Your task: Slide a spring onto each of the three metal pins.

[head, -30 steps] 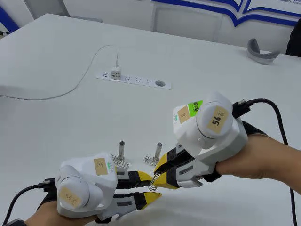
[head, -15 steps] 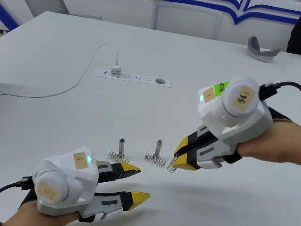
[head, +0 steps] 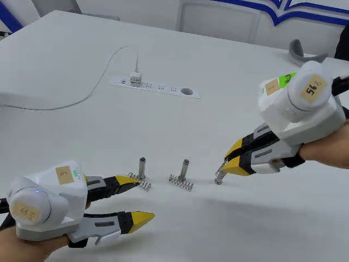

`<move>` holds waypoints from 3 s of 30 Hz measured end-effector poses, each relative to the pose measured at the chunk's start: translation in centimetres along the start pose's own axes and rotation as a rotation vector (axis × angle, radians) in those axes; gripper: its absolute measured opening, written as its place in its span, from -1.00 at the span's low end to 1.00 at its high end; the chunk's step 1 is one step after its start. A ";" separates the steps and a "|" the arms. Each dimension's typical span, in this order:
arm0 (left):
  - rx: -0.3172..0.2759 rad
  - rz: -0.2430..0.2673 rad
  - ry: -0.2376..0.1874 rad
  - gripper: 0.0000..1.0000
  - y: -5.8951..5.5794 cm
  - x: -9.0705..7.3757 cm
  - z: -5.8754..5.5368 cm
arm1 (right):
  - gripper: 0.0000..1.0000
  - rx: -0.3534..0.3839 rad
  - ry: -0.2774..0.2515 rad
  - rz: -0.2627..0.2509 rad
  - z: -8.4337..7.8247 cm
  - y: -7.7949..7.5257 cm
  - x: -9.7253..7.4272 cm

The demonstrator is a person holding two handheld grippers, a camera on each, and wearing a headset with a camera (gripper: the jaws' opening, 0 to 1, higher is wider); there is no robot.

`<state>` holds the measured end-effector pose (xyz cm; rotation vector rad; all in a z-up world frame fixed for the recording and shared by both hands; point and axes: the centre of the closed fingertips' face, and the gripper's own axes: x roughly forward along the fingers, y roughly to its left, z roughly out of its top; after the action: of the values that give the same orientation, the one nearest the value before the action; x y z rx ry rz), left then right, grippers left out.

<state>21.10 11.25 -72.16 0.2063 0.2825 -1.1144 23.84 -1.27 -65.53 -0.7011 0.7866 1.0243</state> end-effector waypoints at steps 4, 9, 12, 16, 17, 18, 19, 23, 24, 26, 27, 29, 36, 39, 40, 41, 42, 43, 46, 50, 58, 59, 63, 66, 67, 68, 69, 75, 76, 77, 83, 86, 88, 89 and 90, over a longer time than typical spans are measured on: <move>-0.008 0.015 -0.001 -0.13 0.5 -0.2 -0.1 | -0.77 0.008 0.005 -0.017 -0.1 -0.8 -0.4; -0.019 0.036 -0.002 -0.08 1.1 -0.4 -0.2 | -0.77 0.008 0.024 -0.033 -0.3 -1.9 -0.3; -0.027 0.051 -0.003 -0.03 1.5 -0.7 -0.2 | -0.77 0.012 0.034 -0.038 -0.5 -2.5 0.0; -0.032 0.063 -0.001 0.01 1.8 -0.9 -0.3 | -0.77 0.017 0.046 -0.041 -0.7 -3.2 0.5; -0.033 0.067 0.003 0.02 1.9 -0.9 -0.4 | -0.77 0.023 0.054 -0.037 -0.8 -3.3 0.7; -0.034 0.068 0.002 0.02 1.9 -1.0 -0.4 | -0.77 0.023 0.060 -0.037 -0.9 -3.4 0.9; -0.036 0.071 0.002 0.03 2.0 -1.0 -0.4 | -0.77 0.023 0.065 -0.034 -1.0 -3.5 1.1; -0.049 0.078 0.005 0.09 2.1 -1.1 -0.5 | -0.77 0.028 0.089 -0.026 -1.6 -3.6 1.6; -0.050 0.080 0.006 0.09 2.2 -1.1 -0.6 | -0.77 0.030 0.091 -0.021 -1.7 -3.6 1.8; -0.052 0.083 0.006 0.10 2.3 -1.1 -0.6 | -0.77 0.033 0.094 -0.017 -1.8 -3.6 2.0; -0.055 0.086 0.006 0.11 2.4 -1.1 -0.6 | -0.77 0.034 0.098 -0.013 -1.9 -3.6 2.1; -0.061 0.090 0.007 0.13 2.4 -1.2 -0.7 | -0.77 0.031 0.104 -0.015 -2.0 -3.7 2.2; -0.068 0.094 0.009 0.14 2.5 -1.3 -0.8 | -0.77 0.035 0.117 0.000 -2.3 -3.6 3.0; -0.072 0.095 0.009 0.14 2.6 -1.4 -0.9 | -0.77 0.039 0.122 0.006 -2.6 -3.5 3.5; -0.072 0.095 0.010 0.14 2.5 -1.4 -0.9 | -0.77 0.040 0.123 0.006 -2.7 -3.5 3.7; -0.072 0.095 0.012 0.14 2.5 -1.3 -1.0 | -0.77 0.040 0.128 0.005 -2.9 -3.5 3.9; -0.074 0.094 0.012 0.14 2.5 -1.3 -1.0 | -0.77 0.043 0.131 0.008 -3.0 -3.4 4.0; -0.075 0.094 0.013 0.14 2.5 -1.3 -1.0 | -0.77 0.044 0.133 0.006 -3.1 -3.4 4.2; -0.078 0.095 0.013 0.14 2.6 -1.3 -1.1 | -0.77 0.042 0.139 0.007 -3.4 -3.3 4.7; -0.080 0.095 0.013 0.15 2.7 -1.2 -1.0 | -0.77 0.048 0.149 0.010 -3.8 -3.2 5.3; -0.081 0.093 0.015 0.17 2.8 -1.2 -1.0 | -0.77 0.072 0.146 0.022 -4.2 -3.0 6.1; -0.083 0.094 0.015 0.17 2.8 -1.2 -1.0 | -0.77 0.070 0.144 0.020 -4.2 -3.0 6.2; -0.086 0.095 0.015 0.18 2.8 -1.1 -1.1 | -0.76 0.079 0.147 0.023 -4.5 -2.9 6.6; -0.085 0.095 0.016 0.17 2.8 -1.2 -1.2 | -0.76 0.086 0.151 0.026 -4.7 -2.8 6.9; -0.086 0.095 0.017 0.17 2.8 -1.2 -1.2 | -0.76 0.086 0.151 0.024 -4.7 -2.8 7.0; -0.086 0.095 0.018 0.17 2.8 -1.3 -1.2 | -0.76 0.089 0.148 0.024 -4.7 -2.8 7.0; -0.087 0.097 0.018 0.18 2.9 -1.3 -1.3 | -0.76 0.095 0.140 0.023 -4.6 -2.9 6.9; -0.088 0.099 0.017 0.17 3.0 -1.3 -1.2 | -0.75 0.096 0.134 0.023 -4.5 -2.8 6.9; -0.088 0.099 0.017 0.17 3.0 -1.3 -1.2 | -0.73 0.096 0.131 0.020 -4.5 -2.8 6.7; -0.088 0.098 0.017 0.17 2.9 -1.3 -1.2 | -0.69 0.096 0.122 0.010 -4.4 -2.9 6.5; -0.090 0.101 0.018 0.17 2.9 -1.3 -1.2 | -0.66 0.077 0.081 -0.026 -2.9 -3.1 4.6; -0.087 0.102 0.020 0.17 2.9 -1.3 -1.3 | -0.66 0.072 0.036 -0.023 -1.4 -2.8 4.3; -0.086 0.104 0.022 0.17 2.9 -1.3 -1.3 | -0.66 0.075 0.024 0.000 -0.7 -1.9 4.8; -0.086 0.105 0.022 0.17 3.0 -1.3 -1.3 | -0.66 0.068 0.023 0.005 -0.5 -1.6 5.3; -0.086 0.106 0.021 0.17 2.9 -1.3 -1.3 | -0.66 0.065 0.025 0.009 -0.4 -1.4 5.7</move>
<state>23.06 14.00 -72.86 0.1544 0.3336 -0.9932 26.78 0.53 -70.32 -0.6564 0.8422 0.9954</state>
